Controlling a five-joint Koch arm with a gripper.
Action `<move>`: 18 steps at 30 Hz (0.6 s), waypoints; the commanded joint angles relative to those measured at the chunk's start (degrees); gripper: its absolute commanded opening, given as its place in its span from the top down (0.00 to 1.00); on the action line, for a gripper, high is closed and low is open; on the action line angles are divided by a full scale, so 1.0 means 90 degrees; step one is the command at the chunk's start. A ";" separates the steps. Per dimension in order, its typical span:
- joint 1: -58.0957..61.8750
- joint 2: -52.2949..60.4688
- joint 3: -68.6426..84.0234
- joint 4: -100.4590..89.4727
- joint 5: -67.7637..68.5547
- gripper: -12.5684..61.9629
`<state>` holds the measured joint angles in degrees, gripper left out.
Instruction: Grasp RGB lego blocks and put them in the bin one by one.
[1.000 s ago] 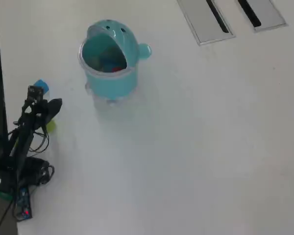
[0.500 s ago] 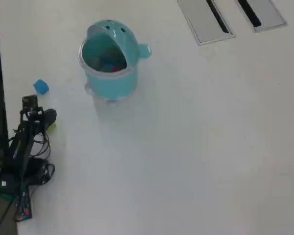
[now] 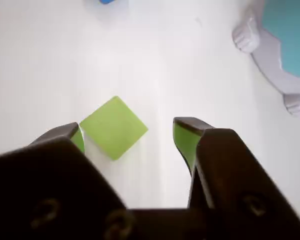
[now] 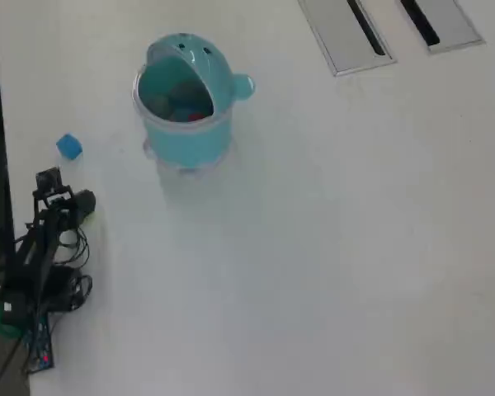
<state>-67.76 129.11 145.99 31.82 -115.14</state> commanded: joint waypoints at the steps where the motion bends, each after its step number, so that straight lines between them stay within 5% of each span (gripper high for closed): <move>1: -0.0078 0.0000 -0.0010 -0.0303 -0.0420 0.40; 18: -0.0273 -0.0977 0.0205 -0.1289 -0.0391 0.40</move>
<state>-69.79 120.85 148.80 23.03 -118.04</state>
